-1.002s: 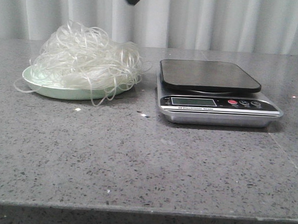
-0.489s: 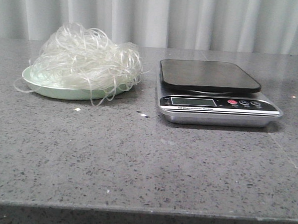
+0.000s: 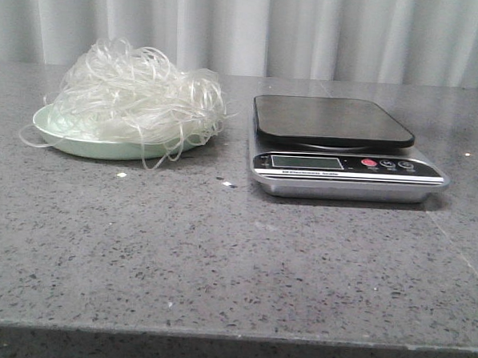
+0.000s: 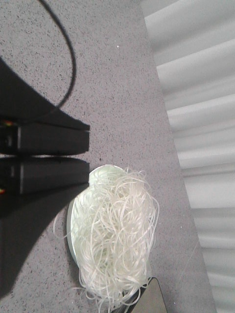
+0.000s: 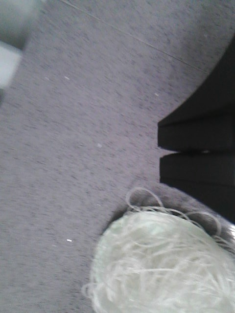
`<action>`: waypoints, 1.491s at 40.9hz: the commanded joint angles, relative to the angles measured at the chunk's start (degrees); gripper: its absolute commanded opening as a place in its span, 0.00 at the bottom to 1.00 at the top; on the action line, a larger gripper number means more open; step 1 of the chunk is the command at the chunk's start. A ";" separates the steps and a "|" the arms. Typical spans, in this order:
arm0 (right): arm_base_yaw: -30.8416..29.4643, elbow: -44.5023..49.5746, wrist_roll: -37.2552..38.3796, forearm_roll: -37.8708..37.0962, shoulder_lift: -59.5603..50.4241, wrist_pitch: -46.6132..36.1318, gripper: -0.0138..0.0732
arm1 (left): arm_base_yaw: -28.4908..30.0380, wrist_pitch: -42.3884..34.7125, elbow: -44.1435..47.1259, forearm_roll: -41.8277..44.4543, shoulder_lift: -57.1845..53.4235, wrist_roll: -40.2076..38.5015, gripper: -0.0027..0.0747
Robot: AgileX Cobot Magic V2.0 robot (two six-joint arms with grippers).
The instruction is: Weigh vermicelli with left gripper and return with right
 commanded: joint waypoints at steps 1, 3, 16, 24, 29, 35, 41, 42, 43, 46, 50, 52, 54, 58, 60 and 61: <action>-0.28 1.92 -0.50 -0.04 -4.92 -8.78 0.33 | -0.09 -4.90 -1.54 -0.18 0.36 -0.53 0.21; -0.28 5.05 -0.50 -0.04 -6.13 -11.55 0.33 | -0.09 -4.98 -1.54 -0.18 0.36 -0.53 0.21; -0.28 28.92 -0.50 -1.91 -17.58 -26.30 0.33 | -0.09 -5.26 -1.54 -0.18 0.36 -0.53 0.21; -0.28 43.75 -0.50 -2.38 -28.49 -34.74 0.33 | -0.09 -5.26 -1.54 -0.18 0.36 -0.53 0.21; -0.28 53.19 -0.50 -2.38 -36.96 -39.82 0.33 | -0.09 -5.26 -1.54 -0.18 0.36 -0.53 0.21; -0.28 63.19 -0.50 -2.38 -46.77 -43.27 0.33 | -0.09 -5.26 -1.54 -0.18 0.36 -0.53 0.21; -0.28 72.50 -0.50 -2.38 -56.43 -46.52 0.33 | -0.09 -5.26 -1.54 -0.18 0.36 -0.53 0.21; -0.28 73.75 -0.50 -2.38 -57.68 -47.11 0.33 | -0.09 -5.26 -1.54 -0.18 0.36 -0.53 0.21; -0.28 75.35 -0.50 -2.38 -59.58 -47.63 0.33 | -0.09 -5.26 -1.54 -0.18 0.36 -0.53 0.21; -0.28 79.63 -0.50 -2.38 -64.67 -49.20 0.33 | -0.09 -5.26 -1.54 -0.18 0.36 -0.53 0.21; -0.28 84.50 -0.50 -2.38 -70.60 -50.20 0.33 | -0.09 -5.26 -1.54 -0.18 0.36 -0.53 0.21; -0.28 86.73 -0.50 -2.38 -73.27 -50.22 0.33 | -0.09 -5.26 -1.54 -0.18 0.36 -0.53 0.21; -0.28 88.69 -0.50 -2.38 -75.76 -50.27 0.33 | -0.09 -5.26 -1.54 -0.18 0.36 -0.53 0.21; -0.28 92.00 -0.50 -2.38 -80.29 -50.27 0.33 | -0.09 -5.31 -1.54 -0.18 0.36 -0.53 0.21; -0.28 93.20 -0.50 -2.38 -81.82 -50.27 0.33 | -0.09 -5.31 -1.54 -0.18 0.36 -0.53 0.21; -0.28 93.77 -0.50 -2.38 -82.50 -50.27 0.33 | -0.09 -5.31 -1.54 -0.18 0.36 -0.53 0.21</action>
